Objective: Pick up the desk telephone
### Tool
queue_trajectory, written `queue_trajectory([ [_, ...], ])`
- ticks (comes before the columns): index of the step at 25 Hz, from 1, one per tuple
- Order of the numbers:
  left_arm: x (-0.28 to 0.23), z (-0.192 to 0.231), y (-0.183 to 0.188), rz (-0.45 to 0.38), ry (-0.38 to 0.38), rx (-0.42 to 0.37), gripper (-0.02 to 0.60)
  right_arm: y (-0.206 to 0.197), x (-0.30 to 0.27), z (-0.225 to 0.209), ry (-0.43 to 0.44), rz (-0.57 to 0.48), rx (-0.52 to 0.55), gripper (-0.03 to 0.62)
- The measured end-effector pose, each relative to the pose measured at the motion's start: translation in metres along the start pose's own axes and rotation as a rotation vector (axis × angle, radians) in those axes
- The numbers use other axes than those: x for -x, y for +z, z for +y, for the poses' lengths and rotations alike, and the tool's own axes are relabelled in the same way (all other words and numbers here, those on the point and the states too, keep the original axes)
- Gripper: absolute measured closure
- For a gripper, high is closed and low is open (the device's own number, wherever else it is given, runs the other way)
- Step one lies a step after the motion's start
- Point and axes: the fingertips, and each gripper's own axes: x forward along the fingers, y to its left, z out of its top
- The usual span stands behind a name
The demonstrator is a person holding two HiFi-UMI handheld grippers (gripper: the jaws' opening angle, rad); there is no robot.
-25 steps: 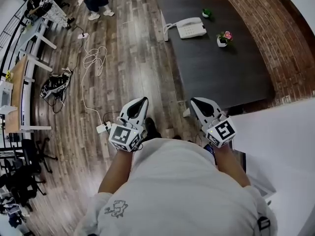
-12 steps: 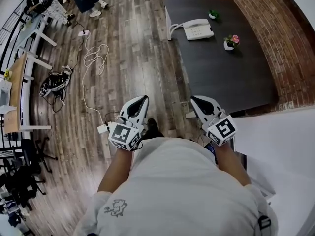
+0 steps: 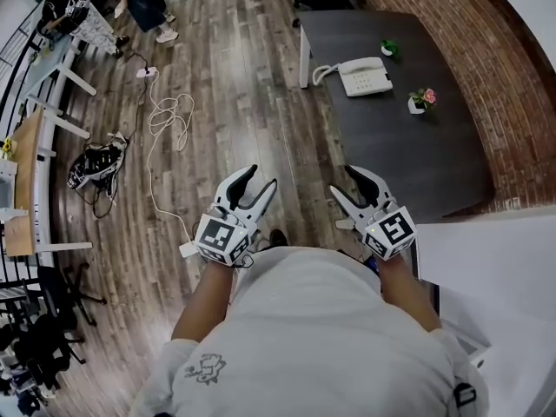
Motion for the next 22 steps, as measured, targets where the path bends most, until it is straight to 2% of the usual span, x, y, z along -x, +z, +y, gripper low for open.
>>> queue_trajectory([
  [4, -0.003, 0.032, 0.004, 0.004, -0.029, -0.013, 0.347, -0.002, -0.04, 0.001, -0.026, 0.007, -0.015, 0.359],
  [10, 0.007, 0.063, -0.001, 0.0, -0.056, 0.003, 0.337, 0.002, -0.089, 0.02, -0.01, 0.013, 0.002, 0.359],
  [22, 0.007, 0.115, -0.006, 0.009, -0.011, 0.029, 0.333, -0.008, -0.153, 0.02, 0.055, 0.031, -0.031, 0.359],
])
